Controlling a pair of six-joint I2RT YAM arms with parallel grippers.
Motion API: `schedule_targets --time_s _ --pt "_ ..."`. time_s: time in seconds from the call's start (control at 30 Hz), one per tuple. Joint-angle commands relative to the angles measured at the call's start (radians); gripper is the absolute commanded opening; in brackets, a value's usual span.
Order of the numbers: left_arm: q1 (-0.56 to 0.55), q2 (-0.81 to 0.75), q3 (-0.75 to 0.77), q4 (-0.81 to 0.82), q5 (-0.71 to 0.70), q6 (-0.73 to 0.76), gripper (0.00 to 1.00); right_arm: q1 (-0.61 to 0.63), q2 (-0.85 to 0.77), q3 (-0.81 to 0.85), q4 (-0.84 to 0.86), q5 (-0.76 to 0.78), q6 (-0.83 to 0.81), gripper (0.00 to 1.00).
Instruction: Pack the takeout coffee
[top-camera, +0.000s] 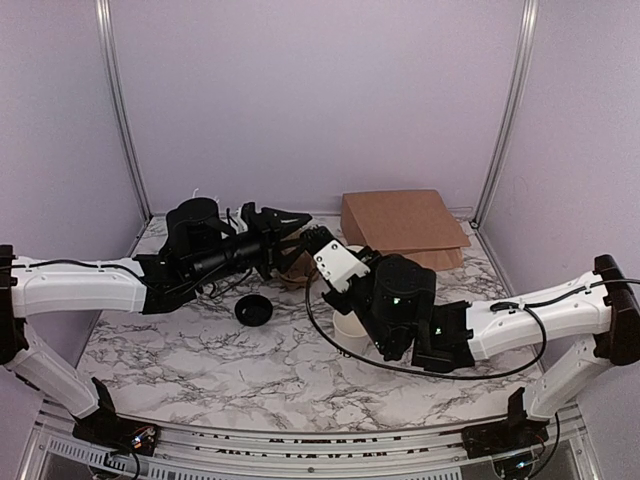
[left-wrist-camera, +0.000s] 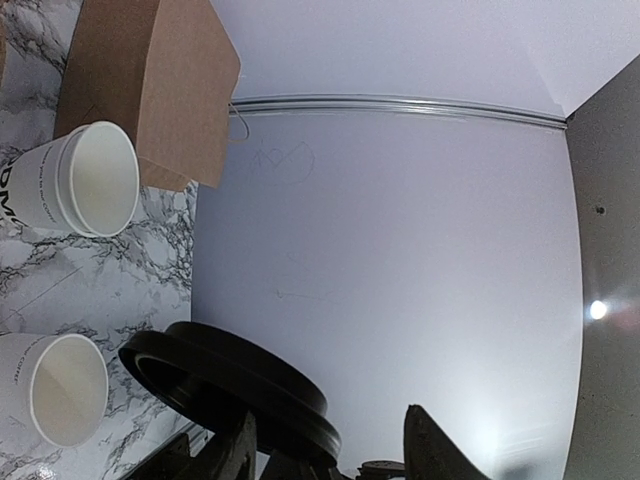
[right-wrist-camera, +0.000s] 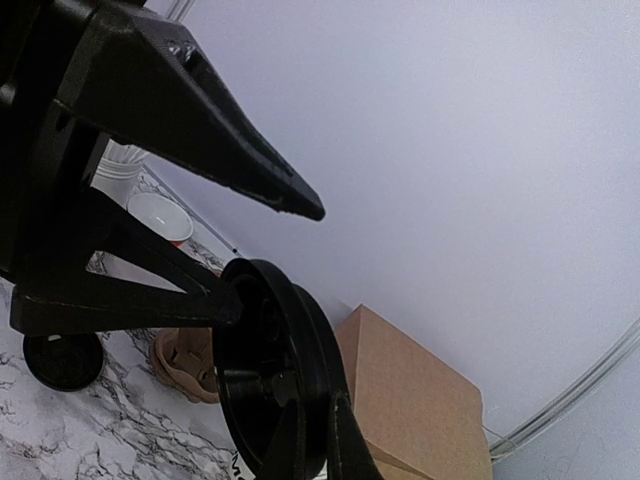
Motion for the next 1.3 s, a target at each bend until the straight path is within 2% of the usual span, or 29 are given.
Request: schedule_targets --time_s 0.0,0.27,0.5,0.77,0.93,1.0,1.13,1.27 --pt "-0.005 0.019 0.039 0.036 0.015 -0.012 0.5 0.016 0.004 0.035 0.034 0.019 -0.034 0.0" --pt "-0.005 0.03 0.047 0.036 0.017 -0.022 0.48 0.031 0.018 0.035 0.067 0.03 -0.062 0.0" --pt "-0.005 0.037 0.041 0.045 0.011 -0.038 0.42 0.036 0.028 0.038 0.083 0.036 -0.083 0.0" --pt "-0.005 0.042 0.029 0.065 0.012 -0.056 0.25 0.036 0.04 0.038 0.092 0.044 -0.095 0.0" --pt "-0.005 0.048 0.024 0.075 0.011 -0.068 0.13 0.038 0.038 0.035 0.093 0.046 -0.092 0.04" --pt "-0.004 0.049 0.023 0.082 0.011 -0.073 0.1 0.038 0.034 0.031 0.088 0.043 -0.084 0.08" --pt "-0.002 0.055 0.022 0.099 0.014 -0.072 0.0 0.039 0.019 0.023 0.057 0.037 -0.045 0.25" --pt "0.004 0.061 0.024 0.133 0.025 -0.056 0.0 0.04 -0.024 0.014 -0.029 0.014 0.043 0.43"
